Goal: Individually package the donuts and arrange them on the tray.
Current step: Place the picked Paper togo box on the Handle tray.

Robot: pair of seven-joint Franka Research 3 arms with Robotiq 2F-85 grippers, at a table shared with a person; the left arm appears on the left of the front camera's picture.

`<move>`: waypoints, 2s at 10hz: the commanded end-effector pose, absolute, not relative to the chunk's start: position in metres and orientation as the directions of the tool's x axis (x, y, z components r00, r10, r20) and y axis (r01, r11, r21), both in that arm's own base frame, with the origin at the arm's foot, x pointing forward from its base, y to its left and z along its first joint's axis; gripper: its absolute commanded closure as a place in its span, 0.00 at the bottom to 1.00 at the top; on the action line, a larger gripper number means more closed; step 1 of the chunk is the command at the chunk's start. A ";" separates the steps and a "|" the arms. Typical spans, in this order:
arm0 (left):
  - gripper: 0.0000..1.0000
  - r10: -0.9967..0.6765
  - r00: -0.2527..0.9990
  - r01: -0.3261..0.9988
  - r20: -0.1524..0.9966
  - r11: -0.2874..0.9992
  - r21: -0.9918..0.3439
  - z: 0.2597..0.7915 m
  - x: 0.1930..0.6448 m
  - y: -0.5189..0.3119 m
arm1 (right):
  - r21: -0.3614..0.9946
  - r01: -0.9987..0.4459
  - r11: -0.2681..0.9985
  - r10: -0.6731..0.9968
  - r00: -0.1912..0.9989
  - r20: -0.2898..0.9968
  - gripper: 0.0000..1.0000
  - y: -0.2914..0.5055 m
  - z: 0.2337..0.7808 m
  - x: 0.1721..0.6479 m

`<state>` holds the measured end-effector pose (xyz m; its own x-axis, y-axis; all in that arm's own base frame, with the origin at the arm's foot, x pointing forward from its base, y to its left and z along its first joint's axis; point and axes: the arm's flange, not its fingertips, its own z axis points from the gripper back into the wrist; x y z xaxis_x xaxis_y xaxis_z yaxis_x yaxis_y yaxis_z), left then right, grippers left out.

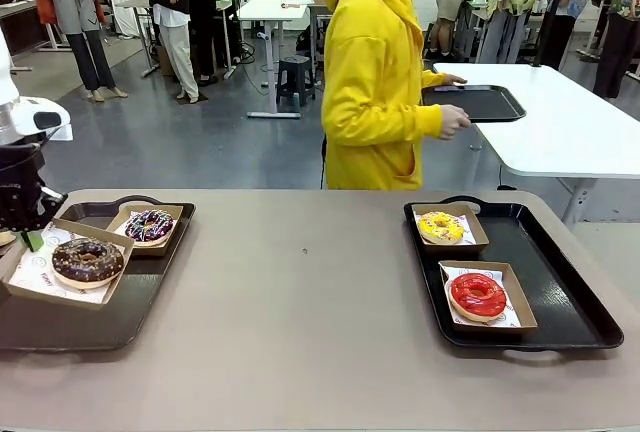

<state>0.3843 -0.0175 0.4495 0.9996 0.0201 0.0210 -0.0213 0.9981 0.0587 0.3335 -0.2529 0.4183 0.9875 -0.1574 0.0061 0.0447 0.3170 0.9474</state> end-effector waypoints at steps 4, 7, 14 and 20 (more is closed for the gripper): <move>0.99 -0.073 0.994 0.069 0.084 0.997 0.045 0.387 0.385 -0.028 | 0.951 0.037 0.307 -0.152 0.988 0.010 0.00 -0.253 0.420 0.333; 0.99 -0.038 0.996 0.032 0.082 0.997 0.067 0.377 0.388 -0.027 | 0.951 0.037 0.307 -0.152 0.988 0.010 0.00 -0.253 0.420 0.333; 0.00 -0.018 0.997 0.013 0.078 0.998 0.065 0.379 0.393 -0.023 | 0.951 0.037 0.307 -0.152 0.988 0.010 0.00 -0.253 0.420 0.333; 0.33 0.041 0.991 -0.002 0.130 0.959 -0.285 0.463 0.364 -0.011 | 0.951 0.037 0.307 -0.152 0.988 0.010 0.00 -0.253 0.420 0.333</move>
